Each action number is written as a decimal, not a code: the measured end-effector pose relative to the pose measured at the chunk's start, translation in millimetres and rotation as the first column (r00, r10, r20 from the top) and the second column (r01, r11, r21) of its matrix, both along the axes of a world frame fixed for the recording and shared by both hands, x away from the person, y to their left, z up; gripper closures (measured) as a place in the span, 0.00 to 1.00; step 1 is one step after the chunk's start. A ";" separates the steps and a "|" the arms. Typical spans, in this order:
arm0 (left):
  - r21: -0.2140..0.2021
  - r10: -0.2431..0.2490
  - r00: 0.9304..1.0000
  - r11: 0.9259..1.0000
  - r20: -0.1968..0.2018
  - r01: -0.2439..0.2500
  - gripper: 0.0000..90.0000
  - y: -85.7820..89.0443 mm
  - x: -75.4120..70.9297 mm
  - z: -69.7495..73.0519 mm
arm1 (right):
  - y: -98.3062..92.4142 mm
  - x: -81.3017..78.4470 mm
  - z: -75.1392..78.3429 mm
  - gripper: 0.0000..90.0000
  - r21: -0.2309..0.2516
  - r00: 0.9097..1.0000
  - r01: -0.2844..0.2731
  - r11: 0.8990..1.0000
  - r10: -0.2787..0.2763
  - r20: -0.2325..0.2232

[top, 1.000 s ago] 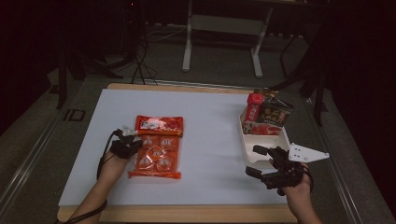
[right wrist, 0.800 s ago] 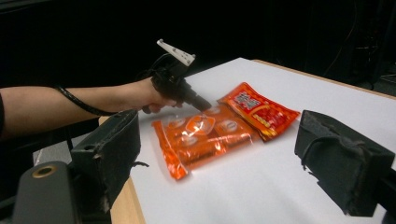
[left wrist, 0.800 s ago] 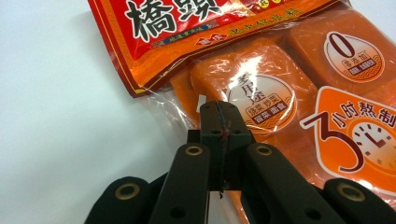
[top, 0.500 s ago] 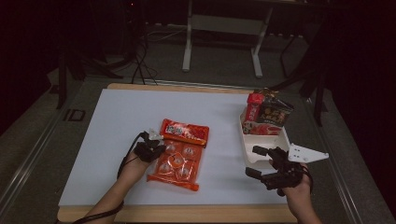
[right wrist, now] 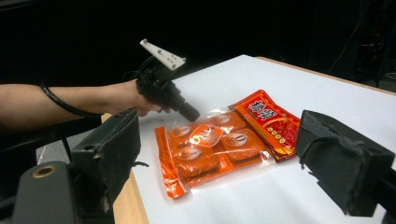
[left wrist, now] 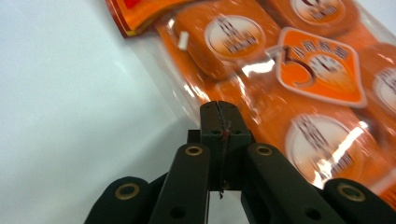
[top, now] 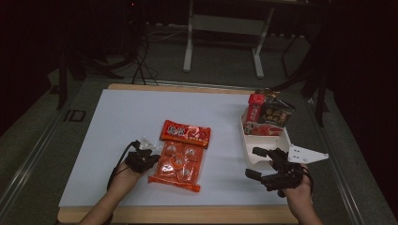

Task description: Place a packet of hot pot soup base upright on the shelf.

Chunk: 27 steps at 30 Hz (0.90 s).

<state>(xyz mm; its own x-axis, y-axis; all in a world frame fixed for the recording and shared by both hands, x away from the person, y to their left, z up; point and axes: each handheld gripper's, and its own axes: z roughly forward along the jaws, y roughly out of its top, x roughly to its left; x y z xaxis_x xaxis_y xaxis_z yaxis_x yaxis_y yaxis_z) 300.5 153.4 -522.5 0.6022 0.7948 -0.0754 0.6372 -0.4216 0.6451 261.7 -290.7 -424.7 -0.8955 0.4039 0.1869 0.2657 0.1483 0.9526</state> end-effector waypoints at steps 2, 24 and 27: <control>0.004 -0.020 1.000 1.000 -0.012 0.020 1.00 -0.6 -4.8 -0.8 | 0.6 -0.2 0.6 0.16 0.000 1.000 -0.001 1.000 0.001 0.002; -0.063 -0.066 0.996 0.996 -0.053 0.063 1.00 -26.7 -28.9 -3.4 | -0.1 -0.5 -0.3 0.19 -0.027 0.999 0.022 0.999 -0.021 0.044; -0.062 -0.095 0.994 0.994 -0.052 0.092 1.00 -34.6 -31.3 -3.0 | 0.4 -1.5 0.1 0.18 -0.030 0.999 0.020 0.999 -0.019 0.044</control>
<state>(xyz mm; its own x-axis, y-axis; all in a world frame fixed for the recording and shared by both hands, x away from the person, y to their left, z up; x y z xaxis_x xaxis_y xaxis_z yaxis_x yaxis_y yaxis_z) 269.2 118.8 -525.5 0.6672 0.7285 -0.1554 0.6317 -0.4428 0.6363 260.2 -290.3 -424.6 -0.8944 0.4264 0.1350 0.2269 0.1724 0.9586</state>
